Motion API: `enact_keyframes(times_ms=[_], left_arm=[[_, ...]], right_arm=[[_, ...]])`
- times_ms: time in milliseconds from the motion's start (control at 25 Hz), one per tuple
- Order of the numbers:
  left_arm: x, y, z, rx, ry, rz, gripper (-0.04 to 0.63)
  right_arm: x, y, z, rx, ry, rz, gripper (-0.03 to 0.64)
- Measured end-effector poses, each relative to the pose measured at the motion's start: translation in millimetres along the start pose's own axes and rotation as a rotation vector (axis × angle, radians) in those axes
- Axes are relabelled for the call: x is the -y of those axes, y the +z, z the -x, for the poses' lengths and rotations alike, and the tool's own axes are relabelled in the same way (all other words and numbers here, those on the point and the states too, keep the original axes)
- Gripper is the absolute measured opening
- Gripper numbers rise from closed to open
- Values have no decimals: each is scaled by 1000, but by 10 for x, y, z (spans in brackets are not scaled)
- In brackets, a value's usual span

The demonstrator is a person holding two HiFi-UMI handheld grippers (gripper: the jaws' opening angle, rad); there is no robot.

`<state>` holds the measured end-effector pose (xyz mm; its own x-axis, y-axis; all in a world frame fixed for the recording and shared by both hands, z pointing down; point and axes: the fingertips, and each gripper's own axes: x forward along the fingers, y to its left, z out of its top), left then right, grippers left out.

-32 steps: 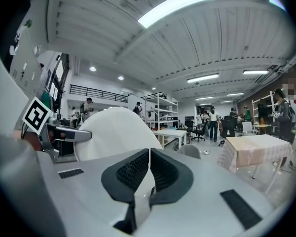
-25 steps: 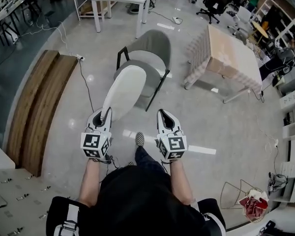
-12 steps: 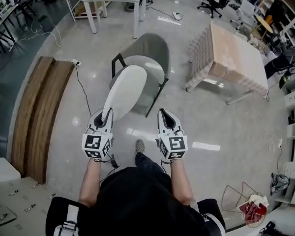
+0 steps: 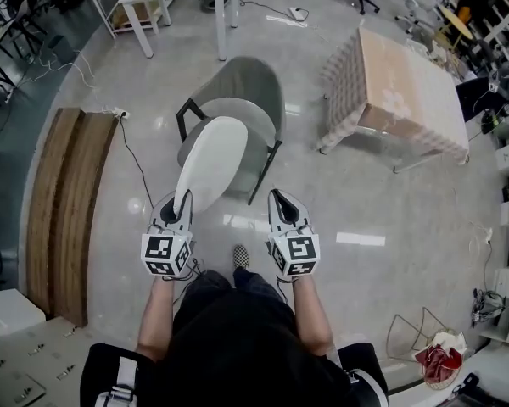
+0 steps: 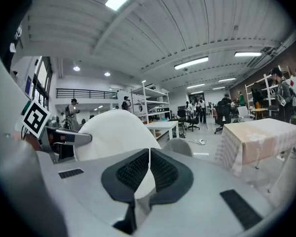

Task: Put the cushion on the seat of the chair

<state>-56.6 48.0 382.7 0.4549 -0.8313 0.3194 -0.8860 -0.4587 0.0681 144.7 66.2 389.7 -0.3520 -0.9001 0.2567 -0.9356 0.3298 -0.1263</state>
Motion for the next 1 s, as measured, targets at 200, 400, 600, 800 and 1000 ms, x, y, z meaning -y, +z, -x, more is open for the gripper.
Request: enact_keyframes(times_ms=[200, 400, 600, 800, 1000], left_arm=[[-28, -36, -331, -41, -19, -6, 51], [8, -100, -632, -81, -59, -12, 51], [-18, -288, -988, -128, -123, -27, 51], [-121, -532, -1356, -188, -202, -37, 51], [-185, -790, -1662, -243, -257, -24, 51]], right_arm=[[178, -115, -166, -27, -24, -29, 32], [335, -260, -232, -58, -64, -70, 32], [492, -427, -351, -91, -135, -89, 32], [624, -574, -564, -120, -221, -139, 32], [622, -823, -787, -163, -265, -185, 32]])
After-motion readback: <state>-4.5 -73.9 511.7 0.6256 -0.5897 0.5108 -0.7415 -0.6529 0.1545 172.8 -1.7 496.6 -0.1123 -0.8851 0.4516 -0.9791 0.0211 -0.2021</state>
